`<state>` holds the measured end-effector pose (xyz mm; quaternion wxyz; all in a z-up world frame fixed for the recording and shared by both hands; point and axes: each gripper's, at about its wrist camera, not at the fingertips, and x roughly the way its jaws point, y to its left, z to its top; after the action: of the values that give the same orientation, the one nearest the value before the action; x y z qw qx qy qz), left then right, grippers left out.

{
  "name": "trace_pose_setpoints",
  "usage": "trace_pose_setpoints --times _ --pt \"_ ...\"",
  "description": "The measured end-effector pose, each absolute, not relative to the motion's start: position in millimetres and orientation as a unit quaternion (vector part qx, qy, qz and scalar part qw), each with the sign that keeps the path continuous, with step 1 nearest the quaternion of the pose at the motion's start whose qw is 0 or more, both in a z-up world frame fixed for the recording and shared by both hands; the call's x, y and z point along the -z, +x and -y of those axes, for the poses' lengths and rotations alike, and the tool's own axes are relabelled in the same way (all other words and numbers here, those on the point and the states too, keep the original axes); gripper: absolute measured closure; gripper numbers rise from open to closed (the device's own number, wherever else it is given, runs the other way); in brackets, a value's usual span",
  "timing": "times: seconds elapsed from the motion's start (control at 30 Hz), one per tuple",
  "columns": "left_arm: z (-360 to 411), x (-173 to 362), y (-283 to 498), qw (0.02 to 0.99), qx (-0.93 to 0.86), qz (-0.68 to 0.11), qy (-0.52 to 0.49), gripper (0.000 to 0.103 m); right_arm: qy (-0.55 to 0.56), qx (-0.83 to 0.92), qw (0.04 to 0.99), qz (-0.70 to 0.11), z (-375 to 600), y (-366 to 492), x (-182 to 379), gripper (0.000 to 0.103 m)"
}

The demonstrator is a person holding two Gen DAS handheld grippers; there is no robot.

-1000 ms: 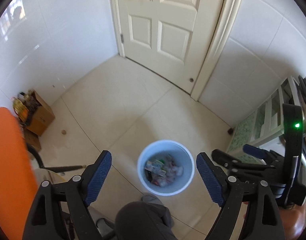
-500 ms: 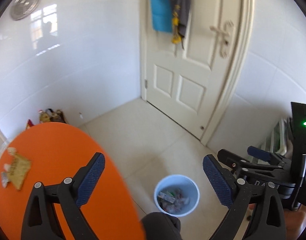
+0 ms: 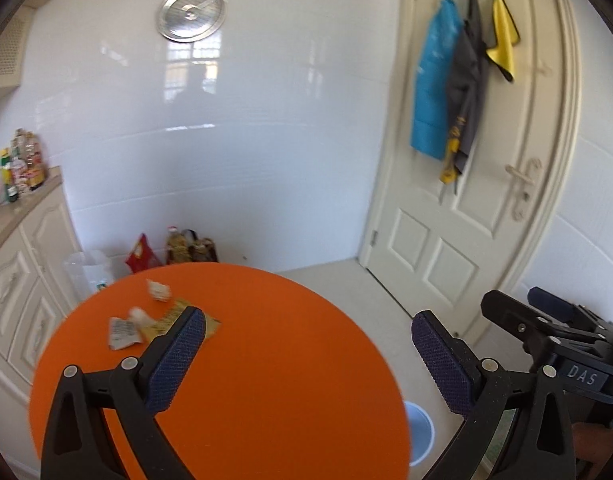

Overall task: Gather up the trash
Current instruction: 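Return both grippers to the remaining trash on the table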

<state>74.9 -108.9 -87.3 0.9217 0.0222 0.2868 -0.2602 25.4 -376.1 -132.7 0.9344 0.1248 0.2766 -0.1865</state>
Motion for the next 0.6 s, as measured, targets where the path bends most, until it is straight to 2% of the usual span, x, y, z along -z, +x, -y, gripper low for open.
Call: trace_pose_setpoints --times 0.27,0.6 --pt "30 85 17 0.954 0.181 -0.239 -0.016 0.001 0.071 0.118 0.961 -0.241 292 55 102 0.0" --pt "-29 110 -27 0.967 0.1 -0.23 -0.051 0.001 0.028 0.051 0.97 -0.236 238 82 105 0.0"
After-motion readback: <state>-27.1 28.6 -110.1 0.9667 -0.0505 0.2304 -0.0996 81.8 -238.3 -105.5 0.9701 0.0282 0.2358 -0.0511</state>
